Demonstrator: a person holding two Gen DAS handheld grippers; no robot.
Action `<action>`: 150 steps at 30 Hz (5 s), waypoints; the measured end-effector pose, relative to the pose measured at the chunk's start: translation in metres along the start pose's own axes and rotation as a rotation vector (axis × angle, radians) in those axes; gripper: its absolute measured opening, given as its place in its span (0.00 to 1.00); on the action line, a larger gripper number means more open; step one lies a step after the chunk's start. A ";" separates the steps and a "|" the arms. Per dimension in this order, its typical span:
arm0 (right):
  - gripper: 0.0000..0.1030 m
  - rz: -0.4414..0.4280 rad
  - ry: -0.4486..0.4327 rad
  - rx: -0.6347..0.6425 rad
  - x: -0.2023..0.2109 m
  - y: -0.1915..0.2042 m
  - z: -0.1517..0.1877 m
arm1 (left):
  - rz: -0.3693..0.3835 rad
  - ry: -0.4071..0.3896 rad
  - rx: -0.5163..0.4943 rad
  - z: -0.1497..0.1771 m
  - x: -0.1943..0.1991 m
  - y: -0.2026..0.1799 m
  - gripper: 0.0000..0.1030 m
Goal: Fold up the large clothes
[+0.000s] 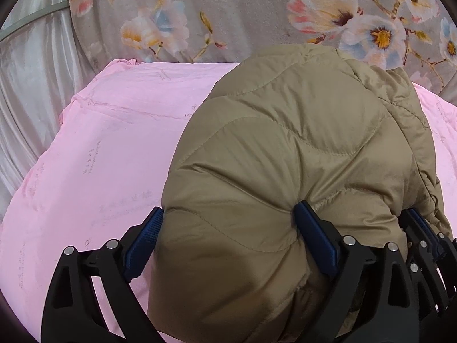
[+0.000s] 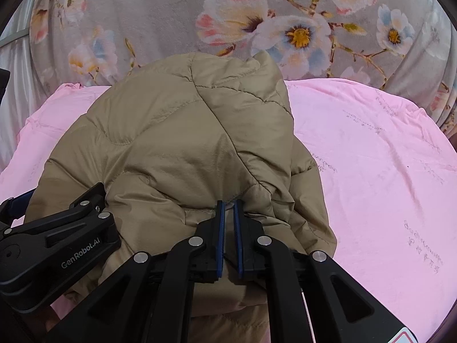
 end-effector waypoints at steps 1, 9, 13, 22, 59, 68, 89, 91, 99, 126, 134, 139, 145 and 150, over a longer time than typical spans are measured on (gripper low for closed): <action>0.07 0.000 0.000 0.000 0.000 0.000 0.000 | -0.003 0.001 -0.001 0.000 0.000 0.000 0.88; 0.20 -0.028 0.023 -0.014 0.028 -0.003 -0.003 | 0.059 0.034 0.031 0.004 0.021 0.011 0.84; 0.58 -0.064 -0.003 -0.047 0.074 -0.014 0.003 | 0.064 -0.026 0.057 0.024 0.064 0.020 0.88; 0.75 -0.043 0.016 -0.029 0.129 -0.046 0.067 | 0.072 -0.037 0.003 0.097 0.114 -0.002 0.94; 0.78 0.008 0.069 -0.039 0.145 -0.074 0.113 | 0.086 0.034 0.025 0.160 0.126 -0.012 0.94; 0.78 0.011 0.093 -0.054 0.140 -0.077 0.115 | 0.051 0.049 0.001 0.161 0.124 -0.015 0.94; 0.78 0.006 0.095 -0.047 0.140 -0.077 0.115 | 0.009 0.035 -0.005 0.160 0.127 -0.013 0.93; 0.78 0.007 0.094 -0.047 0.140 -0.077 0.115 | 0.008 0.035 -0.006 0.160 0.127 -0.013 0.93; 0.78 0.007 0.094 -0.047 0.140 -0.077 0.115 | 0.003 0.033 -0.004 0.160 0.128 -0.012 0.93; 0.78 0.009 0.094 -0.047 0.140 -0.076 0.115 | 0.002 0.031 -0.005 0.161 0.128 -0.012 0.93; 0.78 0.008 0.094 -0.047 0.140 -0.076 0.116 | 0.002 0.031 -0.005 0.161 0.128 -0.012 0.93; 0.78 0.009 0.094 -0.046 0.140 -0.076 0.116 | 0.002 0.031 -0.005 0.161 0.127 -0.011 0.93; 0.78 0.009 0.094 -0.046 0.140 -0.076 0.116 | 0.001 0.031 -0.005 0.161 0.128 -0.012 0.93; 0.78 0.009 0.095 -0.045 0.140 -0.076 0.115 | 0.000 0.030 -0.006 0.161 0.127 -0.012 0.93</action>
Point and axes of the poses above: each gripper's, at about its wrist camera, not at the fingertips, and x roughly against the way its jaws point, y to its left, z to its underside, the point moved 7 cm from there along -x, roughly the way its jaws point, and after that the axes turned 12 degrees about -x, right-handed, at the moved point
